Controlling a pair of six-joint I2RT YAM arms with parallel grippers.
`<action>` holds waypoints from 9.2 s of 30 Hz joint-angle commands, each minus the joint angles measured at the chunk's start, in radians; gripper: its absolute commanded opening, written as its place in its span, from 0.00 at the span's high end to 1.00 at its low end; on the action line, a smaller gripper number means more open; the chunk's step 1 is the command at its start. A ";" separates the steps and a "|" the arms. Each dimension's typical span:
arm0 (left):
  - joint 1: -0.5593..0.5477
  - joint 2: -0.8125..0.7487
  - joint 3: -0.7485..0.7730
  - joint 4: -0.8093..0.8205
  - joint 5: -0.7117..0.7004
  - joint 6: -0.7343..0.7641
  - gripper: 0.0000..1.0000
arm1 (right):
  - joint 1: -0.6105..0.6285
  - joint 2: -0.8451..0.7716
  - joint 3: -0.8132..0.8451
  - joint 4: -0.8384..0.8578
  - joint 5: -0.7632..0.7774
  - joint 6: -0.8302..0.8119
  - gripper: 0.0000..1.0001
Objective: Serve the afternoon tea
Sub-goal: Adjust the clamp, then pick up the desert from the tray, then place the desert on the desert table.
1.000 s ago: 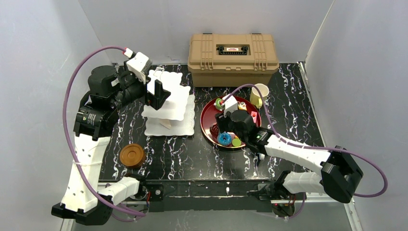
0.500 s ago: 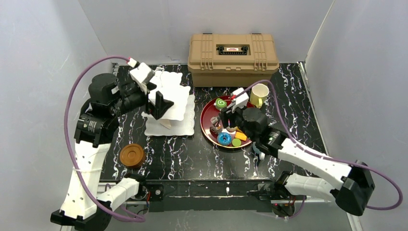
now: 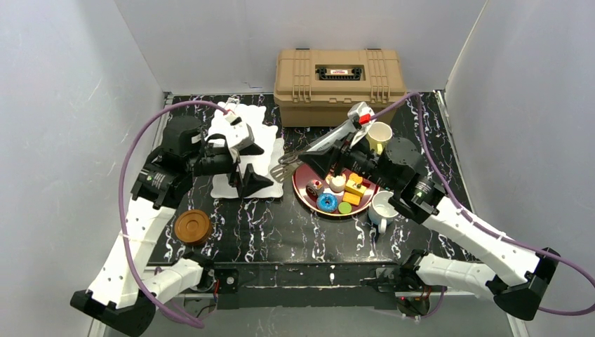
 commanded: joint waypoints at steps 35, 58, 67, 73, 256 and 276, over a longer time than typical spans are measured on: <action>-0.114 0.102 0.158 -0.147 0.299 -0.090 1.00 | 0.003 0.041 0.122 0.132 -0.339 0.106 0.31; -0.114 0.040 0.209 -0.003 0.410 -0.280 1.00 | -0.052 0.045 0.181 0.232 -0.591 0.082 0.02; -0.114 0.025 0.199 -0.057 0.390 -0.207 1.00 | -0.073 0.109 0.224 0.351 -0.608 0.151 0.02; -0.115 0.027 0.186 -0.066 0.344 -0.161 1.00 | -0.073 0.172 0.253 0.490 -0.688 0.304 0.08; -0.113 0.098 0.288 -0.219 -0.664 -0.057 0.02 | 0.099 0.640 -0.082 0.638 0.394 0.054 0.86; -0.113 0.100 0.286 -0.220 -0.663 -0.062 0.02 | 0.145 0.711 -0.101 0.703 0.465 0.040 0.77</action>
